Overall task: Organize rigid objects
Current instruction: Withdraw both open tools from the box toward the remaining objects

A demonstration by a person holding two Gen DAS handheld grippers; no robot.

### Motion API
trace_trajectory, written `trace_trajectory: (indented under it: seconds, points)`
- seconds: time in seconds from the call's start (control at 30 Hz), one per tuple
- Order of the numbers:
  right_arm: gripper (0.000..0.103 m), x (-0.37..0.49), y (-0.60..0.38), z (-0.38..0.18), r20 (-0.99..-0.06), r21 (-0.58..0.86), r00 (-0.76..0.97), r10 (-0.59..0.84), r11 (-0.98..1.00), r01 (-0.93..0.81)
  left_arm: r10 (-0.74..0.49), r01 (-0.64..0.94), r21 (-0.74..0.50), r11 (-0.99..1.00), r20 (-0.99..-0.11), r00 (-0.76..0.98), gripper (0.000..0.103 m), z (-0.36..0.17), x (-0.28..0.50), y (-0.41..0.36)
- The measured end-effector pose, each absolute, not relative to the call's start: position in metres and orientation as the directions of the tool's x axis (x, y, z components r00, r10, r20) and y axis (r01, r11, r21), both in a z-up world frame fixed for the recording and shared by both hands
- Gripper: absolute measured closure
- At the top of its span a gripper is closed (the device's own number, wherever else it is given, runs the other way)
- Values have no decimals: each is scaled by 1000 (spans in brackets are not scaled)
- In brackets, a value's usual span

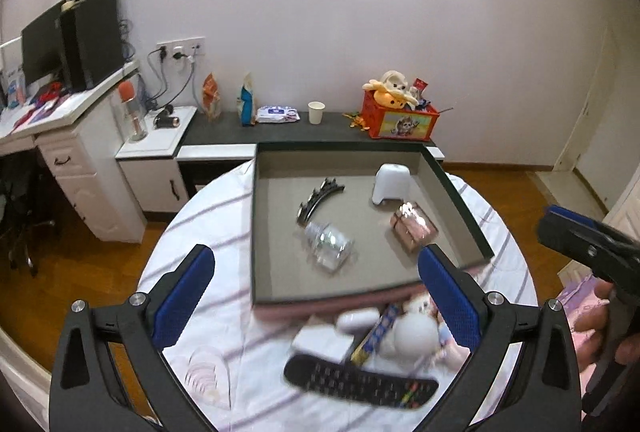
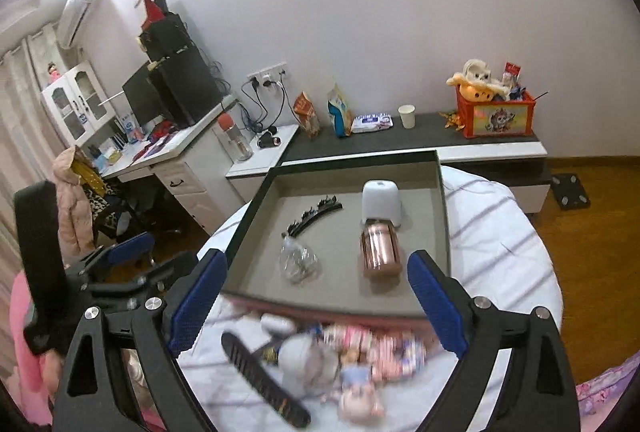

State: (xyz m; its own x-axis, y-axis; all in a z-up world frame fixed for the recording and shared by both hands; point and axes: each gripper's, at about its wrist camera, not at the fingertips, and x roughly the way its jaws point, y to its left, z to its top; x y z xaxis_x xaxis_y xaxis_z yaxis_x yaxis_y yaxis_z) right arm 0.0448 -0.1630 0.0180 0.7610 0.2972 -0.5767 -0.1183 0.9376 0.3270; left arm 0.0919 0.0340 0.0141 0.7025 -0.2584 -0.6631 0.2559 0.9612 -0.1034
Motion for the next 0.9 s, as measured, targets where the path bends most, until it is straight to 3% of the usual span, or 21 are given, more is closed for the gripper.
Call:
trace_trajectory:
  seconds: [0.13, 0.4, 0.6, 0.9]
  points:
    - [10, 15, -170, 7, -573, 336, 772, 277, 938, -87, -249, 221, -127, 967, -657, 712, 0, 7, 62, 51]
    - [10, -31, -161, -36, -657, 251, 735, 169, 968, 2, -237, 155, -181, 971, -669, 705, 0, -25, 14, 72]
    - [10, -47, -155, -73, -714, 284, 673, 193, 959, 26, -253, 142, -213, 967, -715, 651, 0, -50, -5, 71]
    - [10, -57, -165, -79, -720, 309, 669, 182, 948, 74, -270, 145, -233, 962, -712, 648, 0, -52, -14, 71]
